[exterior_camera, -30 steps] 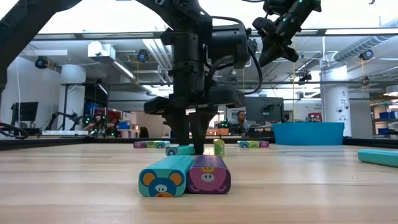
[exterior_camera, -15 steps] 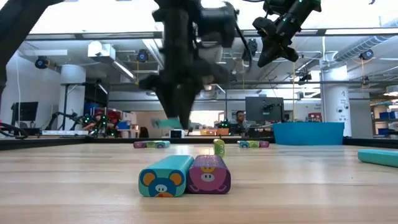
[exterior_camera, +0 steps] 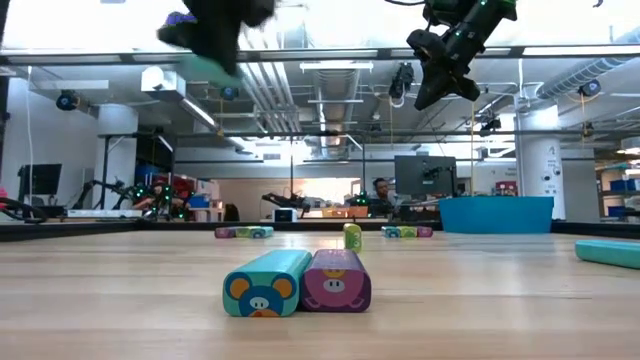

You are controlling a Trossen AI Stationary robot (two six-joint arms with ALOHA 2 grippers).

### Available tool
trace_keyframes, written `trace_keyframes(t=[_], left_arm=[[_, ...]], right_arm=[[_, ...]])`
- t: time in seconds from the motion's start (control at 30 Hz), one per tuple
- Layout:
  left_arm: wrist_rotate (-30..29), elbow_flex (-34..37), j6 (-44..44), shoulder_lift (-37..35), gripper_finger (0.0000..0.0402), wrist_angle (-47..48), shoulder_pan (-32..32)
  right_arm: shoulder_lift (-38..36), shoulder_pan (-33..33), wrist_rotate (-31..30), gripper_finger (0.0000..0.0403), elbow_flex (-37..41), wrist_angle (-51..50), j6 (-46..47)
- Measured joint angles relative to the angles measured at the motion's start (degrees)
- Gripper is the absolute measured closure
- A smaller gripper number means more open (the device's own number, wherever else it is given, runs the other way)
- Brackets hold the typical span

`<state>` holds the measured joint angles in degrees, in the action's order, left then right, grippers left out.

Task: Sort blocks
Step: Put the light blue block into the yellow bin

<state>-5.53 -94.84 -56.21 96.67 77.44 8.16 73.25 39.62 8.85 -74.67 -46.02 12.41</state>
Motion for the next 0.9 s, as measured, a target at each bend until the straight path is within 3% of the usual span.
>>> trace_keyframes(t=[0.27,0.43,0.53,0.67,0.9], left_arm=[[6.1,0.3,1.1,-5.6,0.0318,8.7,21.8],[6.1,0.3,7.1,-6.9,0.0319,6.9,37.5],[6.5,1.3,5.6,-6.4,0.0320,5.6,45.0],[6.6,5.2,0.0,-6.0,0.0320,0.9,49.8],[9.4,15.8,-3.5,-6.1,0.0321,-11.0,52.6]], right_arm=[[0.0,0.0,0.0,0.0390,0.0,0.0,-0.5],[0.0,0.0,0.0,0.0390,0.0,0.0,-0.5],[0.0,0.0,0.0,0.0390,0.0,0.0,-0.5],[0.0,0.0,0.0,0.0390,0.0,0.0,-0.5],[0.0,0.0,0.1,0.0390,0.0,0.0,-0.6]])
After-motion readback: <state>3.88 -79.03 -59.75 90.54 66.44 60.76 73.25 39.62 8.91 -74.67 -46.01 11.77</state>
